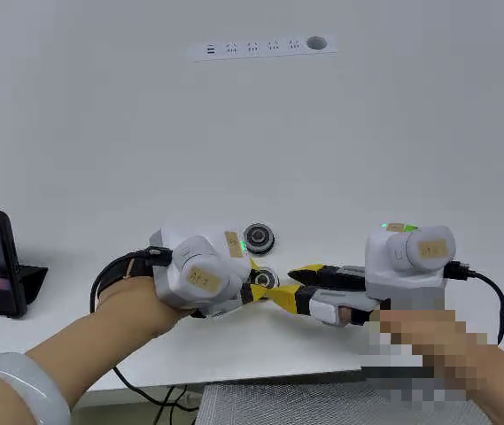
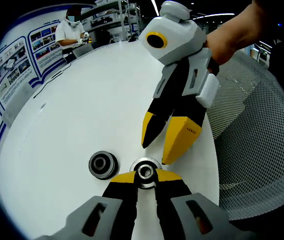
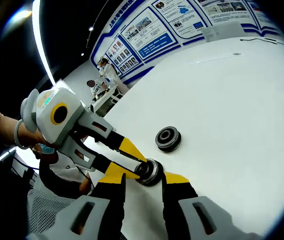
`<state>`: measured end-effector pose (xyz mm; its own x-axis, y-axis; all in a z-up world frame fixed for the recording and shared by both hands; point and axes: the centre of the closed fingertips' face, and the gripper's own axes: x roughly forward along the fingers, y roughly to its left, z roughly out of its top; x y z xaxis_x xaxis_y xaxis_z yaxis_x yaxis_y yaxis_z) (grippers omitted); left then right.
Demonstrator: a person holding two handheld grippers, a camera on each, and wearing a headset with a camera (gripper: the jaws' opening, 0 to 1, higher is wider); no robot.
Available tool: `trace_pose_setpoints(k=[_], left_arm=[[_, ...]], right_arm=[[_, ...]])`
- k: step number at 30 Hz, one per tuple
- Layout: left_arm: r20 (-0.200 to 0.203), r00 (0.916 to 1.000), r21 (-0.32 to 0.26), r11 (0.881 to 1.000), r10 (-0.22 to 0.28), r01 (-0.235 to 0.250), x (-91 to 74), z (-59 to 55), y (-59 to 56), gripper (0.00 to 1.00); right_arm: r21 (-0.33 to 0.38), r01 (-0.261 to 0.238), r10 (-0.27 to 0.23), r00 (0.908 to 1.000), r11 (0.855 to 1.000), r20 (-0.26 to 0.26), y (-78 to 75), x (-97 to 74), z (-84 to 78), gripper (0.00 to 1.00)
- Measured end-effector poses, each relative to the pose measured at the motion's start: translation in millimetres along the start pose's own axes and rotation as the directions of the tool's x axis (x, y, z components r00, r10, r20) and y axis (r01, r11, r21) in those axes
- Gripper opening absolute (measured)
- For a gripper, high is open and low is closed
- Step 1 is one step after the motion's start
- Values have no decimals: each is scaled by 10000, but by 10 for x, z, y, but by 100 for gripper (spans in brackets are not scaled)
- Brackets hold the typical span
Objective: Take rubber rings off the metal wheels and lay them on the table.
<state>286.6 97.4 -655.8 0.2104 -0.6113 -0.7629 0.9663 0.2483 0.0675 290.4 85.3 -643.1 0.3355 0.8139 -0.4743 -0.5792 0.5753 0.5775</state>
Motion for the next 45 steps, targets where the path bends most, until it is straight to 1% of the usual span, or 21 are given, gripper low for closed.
trace_pose_setpoints(k=[6, 13, 18, 25, 33, 40, 45], left_arm=[[13, 10000, -6, 10000, -2, 2, 1, -1, 0, 14], [17, 10000, -4, 10000, 1, -1, 1, -3, -1, 14], [22, 10000, 36, 10000, -34, 34, 1, -2, -2, 14], [42, 10000, 36, 10000, -69, 69, 1, -4, -1, 14], [57, 10000, 2, 10000, -61, 61, 2, -3, -3, 14], [85, 10000, -58, 10000, -46, 47, 0, -1, -4, 13], [105, 9999, -91, 10000, -38, 39, 0, -3, -3, 13]], right_arm=[[280, 81, -77, 9999, 9996, -147, -34, 55, -14, 28], [801, -19, 20, 10000, 9968, -11, -50, 91, 5, 26], [1173, -165, 173, 9998, 9930, -60, -72, 118, -7, 26], [1679, -528, 548, 9985, 9844, -76, -72, 144, -3, 26], [1755, -684, 731, 9971, 9821, -202, -58, 170, -27, 26], [1792, -829, 878, 9960, 9803, -192, -63, 190, -14, 26], [1716, -949, 990, 9950, 9806, -155, -37, 205, 3, 27]])
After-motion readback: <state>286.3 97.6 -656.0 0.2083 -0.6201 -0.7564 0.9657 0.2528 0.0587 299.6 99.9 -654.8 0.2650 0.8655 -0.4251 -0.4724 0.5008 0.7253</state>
